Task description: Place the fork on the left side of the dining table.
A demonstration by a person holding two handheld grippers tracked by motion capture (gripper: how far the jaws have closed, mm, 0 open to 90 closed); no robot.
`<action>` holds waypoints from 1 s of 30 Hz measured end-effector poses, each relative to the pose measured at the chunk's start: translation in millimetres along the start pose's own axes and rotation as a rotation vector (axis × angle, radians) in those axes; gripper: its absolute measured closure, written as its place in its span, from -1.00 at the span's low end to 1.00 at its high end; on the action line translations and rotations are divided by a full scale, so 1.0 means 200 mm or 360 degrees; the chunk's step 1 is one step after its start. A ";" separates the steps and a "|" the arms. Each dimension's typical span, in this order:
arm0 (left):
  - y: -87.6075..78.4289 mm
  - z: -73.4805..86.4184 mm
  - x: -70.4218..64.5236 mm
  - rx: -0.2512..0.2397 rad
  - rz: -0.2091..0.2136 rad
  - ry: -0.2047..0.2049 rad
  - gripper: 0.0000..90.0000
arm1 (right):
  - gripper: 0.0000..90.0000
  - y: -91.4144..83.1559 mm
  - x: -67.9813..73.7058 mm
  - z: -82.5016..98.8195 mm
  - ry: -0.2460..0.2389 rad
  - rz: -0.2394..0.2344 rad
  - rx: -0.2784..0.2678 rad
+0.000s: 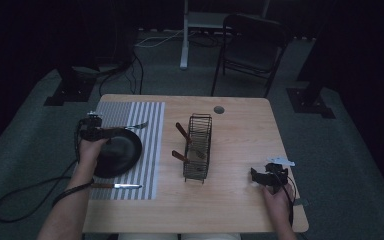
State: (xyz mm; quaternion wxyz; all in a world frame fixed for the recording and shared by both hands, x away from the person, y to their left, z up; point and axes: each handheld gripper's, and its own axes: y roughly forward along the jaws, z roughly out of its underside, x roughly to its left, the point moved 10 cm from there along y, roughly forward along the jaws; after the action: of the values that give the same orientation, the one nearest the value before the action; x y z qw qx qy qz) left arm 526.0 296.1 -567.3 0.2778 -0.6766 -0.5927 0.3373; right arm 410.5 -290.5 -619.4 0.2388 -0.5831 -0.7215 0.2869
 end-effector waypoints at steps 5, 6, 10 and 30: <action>-0.03 0.02 -0.01 -0.0001 0.0004 0.0033 -1.00 | -0.72 0.00 0.00 0.00 0.0000 0.0000 0.0000; -0.03 0.03 -0.01 -0.0004 0.0006 0.0036 -1.00 | -0.72 0.00 0.00 0.00 0.0000 0.0000 0.0000; -0.05 0.05 -0.03 -0.0001 -0.0013 0.0089 -1.00 | -0.72 0.00 0.00 0.00 -0.0001 0.0000 0.0000; -0.13 0.23 -0.09 -0.0029 0.0028 0.0137 -1.00 | -0.72 0.00 0.00 0.00 -0.0001 0.0000 0.0000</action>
State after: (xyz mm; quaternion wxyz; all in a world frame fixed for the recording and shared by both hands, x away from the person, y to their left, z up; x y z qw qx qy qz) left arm 471.9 280.8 -573.9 0.2940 -0.6982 -0.5773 0.3048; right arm 410.5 -290.5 -619.4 0.2384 -0.5831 -0.7216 0.2871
